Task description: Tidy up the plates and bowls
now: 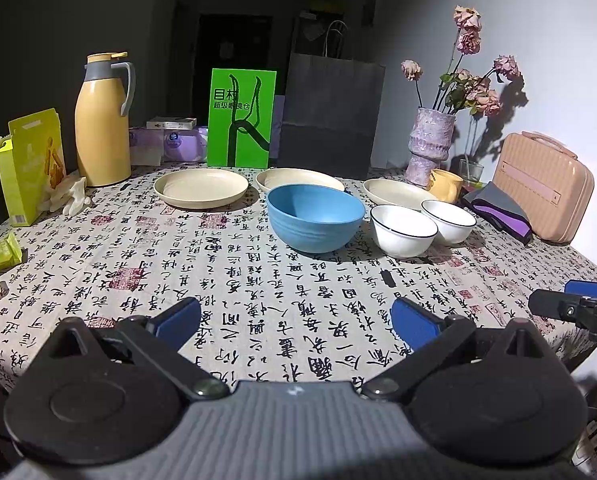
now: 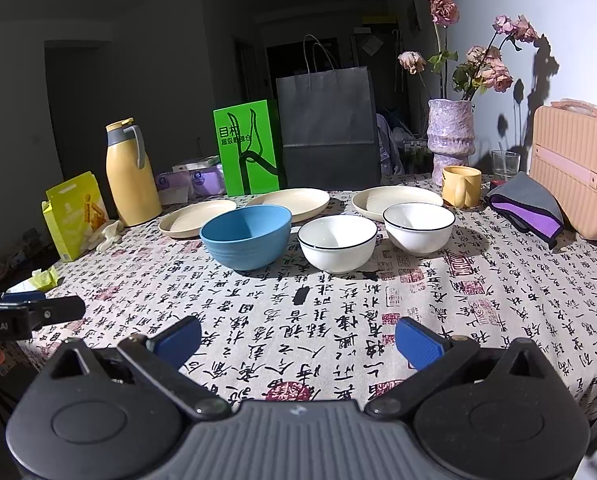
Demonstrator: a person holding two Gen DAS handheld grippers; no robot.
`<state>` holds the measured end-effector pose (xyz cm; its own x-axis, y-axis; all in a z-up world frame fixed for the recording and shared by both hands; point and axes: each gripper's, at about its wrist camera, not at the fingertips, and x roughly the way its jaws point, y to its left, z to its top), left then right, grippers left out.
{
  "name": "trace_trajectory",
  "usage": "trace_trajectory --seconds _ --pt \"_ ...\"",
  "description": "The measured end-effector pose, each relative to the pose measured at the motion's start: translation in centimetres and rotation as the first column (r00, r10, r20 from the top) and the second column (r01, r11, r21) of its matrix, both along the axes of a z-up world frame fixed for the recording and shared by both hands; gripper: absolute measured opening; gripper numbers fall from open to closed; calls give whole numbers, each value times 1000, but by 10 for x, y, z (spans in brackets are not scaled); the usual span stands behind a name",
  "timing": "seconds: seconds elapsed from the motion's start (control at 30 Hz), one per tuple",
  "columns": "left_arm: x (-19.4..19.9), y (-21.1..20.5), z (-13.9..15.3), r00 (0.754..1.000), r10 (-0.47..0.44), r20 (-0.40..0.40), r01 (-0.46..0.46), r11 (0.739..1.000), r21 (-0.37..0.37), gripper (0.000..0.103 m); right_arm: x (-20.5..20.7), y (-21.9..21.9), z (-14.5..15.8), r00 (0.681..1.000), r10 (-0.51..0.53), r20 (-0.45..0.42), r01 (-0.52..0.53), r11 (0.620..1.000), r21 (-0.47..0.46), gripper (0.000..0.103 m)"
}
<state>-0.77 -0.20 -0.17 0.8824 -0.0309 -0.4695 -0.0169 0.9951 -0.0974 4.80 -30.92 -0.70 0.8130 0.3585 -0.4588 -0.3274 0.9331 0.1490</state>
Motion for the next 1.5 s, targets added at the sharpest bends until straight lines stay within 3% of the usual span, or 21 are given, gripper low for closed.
trace_trajectory --seconds 1.5 --pt "-1 9 4 1000 0 16 0 999 -32 103 0 1 2 1000 3 11 -3 1000 -12 103"
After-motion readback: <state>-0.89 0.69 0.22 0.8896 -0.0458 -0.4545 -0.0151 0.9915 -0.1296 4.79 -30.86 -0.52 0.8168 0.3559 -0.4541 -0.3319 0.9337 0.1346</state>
